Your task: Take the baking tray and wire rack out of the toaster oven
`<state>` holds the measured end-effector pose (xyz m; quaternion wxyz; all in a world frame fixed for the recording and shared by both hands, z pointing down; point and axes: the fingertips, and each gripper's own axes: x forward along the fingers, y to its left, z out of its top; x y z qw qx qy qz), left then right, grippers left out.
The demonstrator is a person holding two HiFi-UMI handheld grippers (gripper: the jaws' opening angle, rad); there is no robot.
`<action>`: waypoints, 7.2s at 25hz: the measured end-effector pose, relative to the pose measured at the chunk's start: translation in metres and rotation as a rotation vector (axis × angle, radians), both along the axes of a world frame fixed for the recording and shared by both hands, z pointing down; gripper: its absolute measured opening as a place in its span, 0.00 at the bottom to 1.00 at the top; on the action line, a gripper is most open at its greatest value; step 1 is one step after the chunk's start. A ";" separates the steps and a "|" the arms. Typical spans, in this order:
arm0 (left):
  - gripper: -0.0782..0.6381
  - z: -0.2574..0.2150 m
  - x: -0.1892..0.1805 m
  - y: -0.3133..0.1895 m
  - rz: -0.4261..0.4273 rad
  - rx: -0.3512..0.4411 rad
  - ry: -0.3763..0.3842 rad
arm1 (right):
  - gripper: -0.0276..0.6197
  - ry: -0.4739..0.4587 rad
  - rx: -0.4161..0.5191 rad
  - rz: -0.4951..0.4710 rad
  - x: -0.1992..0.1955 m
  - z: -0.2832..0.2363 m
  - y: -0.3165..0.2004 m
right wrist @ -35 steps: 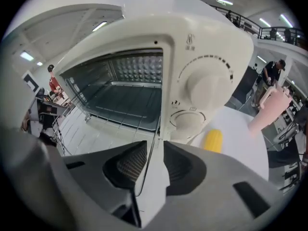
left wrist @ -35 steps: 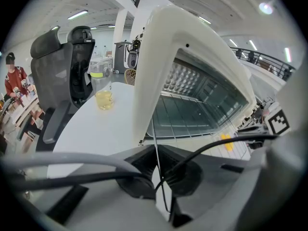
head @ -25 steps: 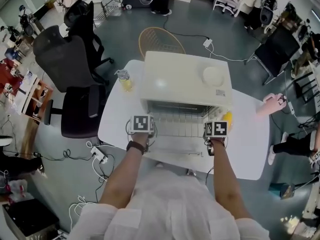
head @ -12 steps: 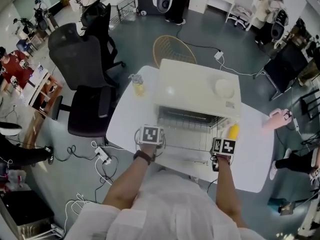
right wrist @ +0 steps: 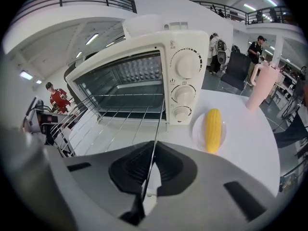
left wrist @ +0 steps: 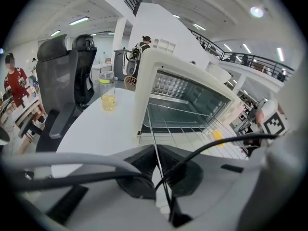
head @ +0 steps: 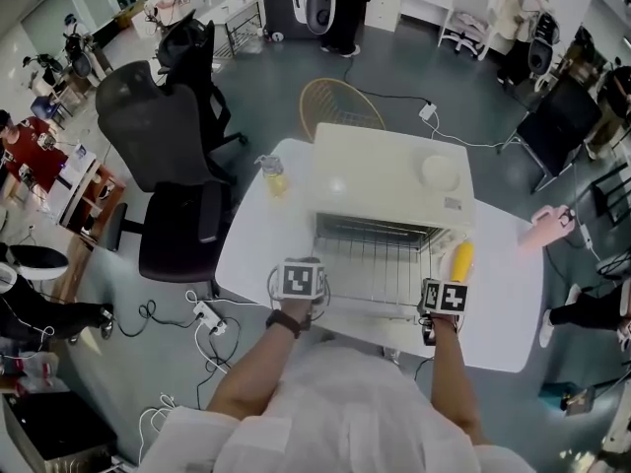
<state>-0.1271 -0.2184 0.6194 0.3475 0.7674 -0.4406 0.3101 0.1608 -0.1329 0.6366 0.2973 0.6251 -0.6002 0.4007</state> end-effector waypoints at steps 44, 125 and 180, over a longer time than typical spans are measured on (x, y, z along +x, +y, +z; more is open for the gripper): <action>0.12 0.032 0.273 0.168 0.187 -0.072 0.029 | 0.05 0.096 0.030 0.085 0.264 0.018 0.187; 0.17 0.049 0.449 0.191 0.360 0.031 0.090 | 0.12 -0.165 0.254 0.071 0.351 0.019 0.180; 0.13 0.034 0.018 0.018 0.090 -0.083 0.179 | 0.20 0.465 0.121 -1.049 -0.126 0.033 -0.123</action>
